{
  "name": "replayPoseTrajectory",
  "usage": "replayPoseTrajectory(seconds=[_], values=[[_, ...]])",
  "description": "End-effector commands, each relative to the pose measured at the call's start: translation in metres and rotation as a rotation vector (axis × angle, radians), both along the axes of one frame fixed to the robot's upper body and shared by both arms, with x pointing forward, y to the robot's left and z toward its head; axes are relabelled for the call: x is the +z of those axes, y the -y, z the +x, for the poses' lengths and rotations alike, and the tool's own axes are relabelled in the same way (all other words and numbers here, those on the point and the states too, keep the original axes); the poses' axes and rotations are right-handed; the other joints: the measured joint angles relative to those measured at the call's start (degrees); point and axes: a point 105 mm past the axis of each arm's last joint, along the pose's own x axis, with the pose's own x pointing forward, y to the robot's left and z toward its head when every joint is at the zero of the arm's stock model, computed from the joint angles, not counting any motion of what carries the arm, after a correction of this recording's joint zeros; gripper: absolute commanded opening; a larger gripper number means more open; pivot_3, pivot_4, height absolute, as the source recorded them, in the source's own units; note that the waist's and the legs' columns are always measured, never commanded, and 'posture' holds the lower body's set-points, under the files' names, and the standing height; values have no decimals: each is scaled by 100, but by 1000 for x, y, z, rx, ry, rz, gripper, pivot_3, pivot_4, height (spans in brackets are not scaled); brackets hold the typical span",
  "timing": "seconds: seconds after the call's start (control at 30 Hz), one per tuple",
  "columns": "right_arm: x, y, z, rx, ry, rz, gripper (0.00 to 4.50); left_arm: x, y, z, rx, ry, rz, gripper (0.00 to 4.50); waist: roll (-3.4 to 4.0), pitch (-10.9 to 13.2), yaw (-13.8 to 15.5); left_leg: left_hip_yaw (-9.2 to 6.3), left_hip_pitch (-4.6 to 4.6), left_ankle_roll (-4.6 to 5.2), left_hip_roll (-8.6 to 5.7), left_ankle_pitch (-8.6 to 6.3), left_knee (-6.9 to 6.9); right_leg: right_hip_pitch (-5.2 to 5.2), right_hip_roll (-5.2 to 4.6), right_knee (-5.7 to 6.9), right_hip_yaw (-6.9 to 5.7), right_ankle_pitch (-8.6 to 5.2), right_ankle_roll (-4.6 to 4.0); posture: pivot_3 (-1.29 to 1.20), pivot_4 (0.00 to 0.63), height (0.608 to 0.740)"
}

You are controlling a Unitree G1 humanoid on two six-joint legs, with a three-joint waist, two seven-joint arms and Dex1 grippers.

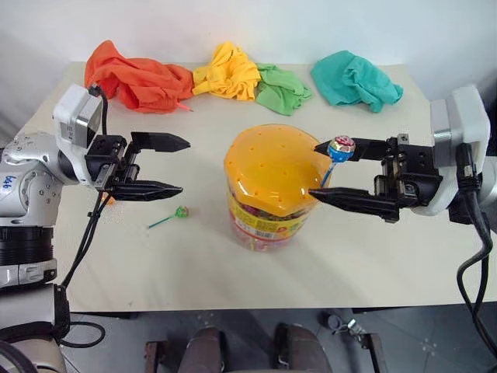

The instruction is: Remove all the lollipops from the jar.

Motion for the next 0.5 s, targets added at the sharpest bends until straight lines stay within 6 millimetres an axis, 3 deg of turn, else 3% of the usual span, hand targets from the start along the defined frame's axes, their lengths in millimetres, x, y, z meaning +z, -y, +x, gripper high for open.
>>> replayPoseTrajectory(seconds=[0.03,0.23,0.4,0.5], values=[[6,0,-4,20,29,-11,1921,11,0,-15,-72,68,-10,4500,0,0,2,0,0,0,0,0,0,0,0,0,0,0,0,0,150,740],[18,3,0,12,50,-9,7,10,3,-12,-75,67,-18,4500,0,0,-11,1,0,0,0,0,-1,-1,0,0,1,0,0,0,150,740],[34,10,11,-39,79,60,7,11,7,-10,-89,69,-34,4500,0,0,-6,2,0,0,0,0,0,-1,0,-1,1,0,0,0,150,740],[53,20,20,-99,129,125,7,11,8,-9,-91,68,-41,4500,0,0,-12,3,0,0,0,0,0,-1,0,0,1,0,0,0,150,740]])
